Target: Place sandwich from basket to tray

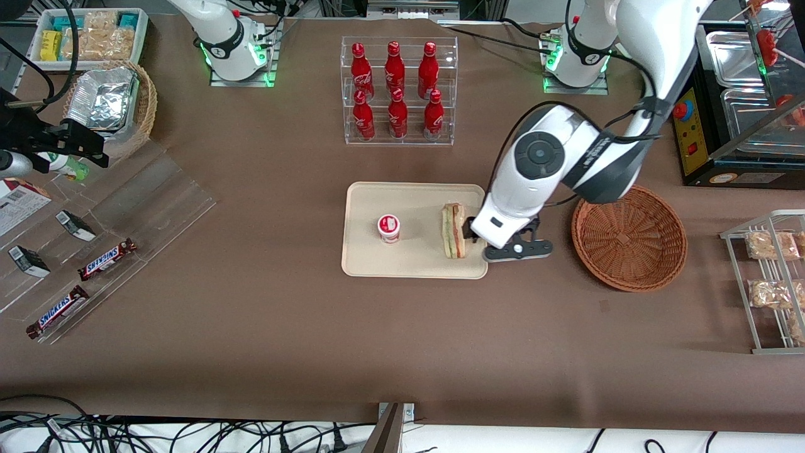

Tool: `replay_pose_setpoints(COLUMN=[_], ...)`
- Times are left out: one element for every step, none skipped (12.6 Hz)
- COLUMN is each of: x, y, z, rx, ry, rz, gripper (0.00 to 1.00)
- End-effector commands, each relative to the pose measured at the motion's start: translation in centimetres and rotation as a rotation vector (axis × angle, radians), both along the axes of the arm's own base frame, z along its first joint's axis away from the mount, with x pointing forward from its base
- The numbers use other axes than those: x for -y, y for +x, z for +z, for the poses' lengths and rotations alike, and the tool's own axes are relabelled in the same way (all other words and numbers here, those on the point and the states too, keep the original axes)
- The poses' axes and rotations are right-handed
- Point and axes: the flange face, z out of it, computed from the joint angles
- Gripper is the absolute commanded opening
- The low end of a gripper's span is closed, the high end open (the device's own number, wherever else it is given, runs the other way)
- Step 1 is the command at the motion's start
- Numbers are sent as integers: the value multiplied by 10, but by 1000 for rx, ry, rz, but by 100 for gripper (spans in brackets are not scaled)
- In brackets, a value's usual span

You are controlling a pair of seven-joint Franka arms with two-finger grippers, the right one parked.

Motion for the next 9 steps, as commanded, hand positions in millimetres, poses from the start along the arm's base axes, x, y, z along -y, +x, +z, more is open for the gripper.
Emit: replay_pose_setpoints(x=[-34,-41,-53,-61,-64,-68,-76,-90,-97], y=[5,4,7,10,14,17,21,24,24], z=[33,44,52,63,79,95,106,113,117], rx=[3,7,5,0,-3,-6,-18,-38,-55], ry=[24,34,41,29,3,-3,-12,-26,-29], rz=[54,65,85,107,125,133,130,117,101], gripper=[100,100,100,100,100,100,100,100,100])
